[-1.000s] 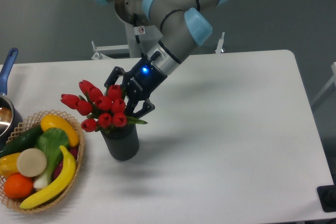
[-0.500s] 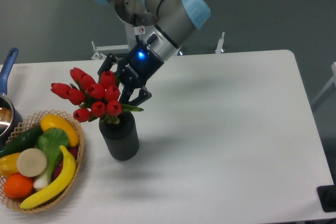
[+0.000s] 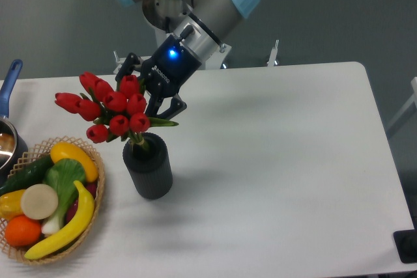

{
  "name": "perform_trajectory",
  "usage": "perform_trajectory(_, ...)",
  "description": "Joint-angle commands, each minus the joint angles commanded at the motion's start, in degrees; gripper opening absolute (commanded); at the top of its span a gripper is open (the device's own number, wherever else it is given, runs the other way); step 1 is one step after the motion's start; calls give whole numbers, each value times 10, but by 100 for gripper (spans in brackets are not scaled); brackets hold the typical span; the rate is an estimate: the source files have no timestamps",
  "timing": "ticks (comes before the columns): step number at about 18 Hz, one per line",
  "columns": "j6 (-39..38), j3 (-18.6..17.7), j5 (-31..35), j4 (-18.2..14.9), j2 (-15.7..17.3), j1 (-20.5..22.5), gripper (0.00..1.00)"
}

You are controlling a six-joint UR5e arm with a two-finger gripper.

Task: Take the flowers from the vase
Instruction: 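Lift the gripped tulips straight up out of the black vase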

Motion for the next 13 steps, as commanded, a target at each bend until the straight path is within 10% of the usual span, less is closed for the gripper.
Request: perform_trajectory(13,-30,45,-28,0,0,2,59)
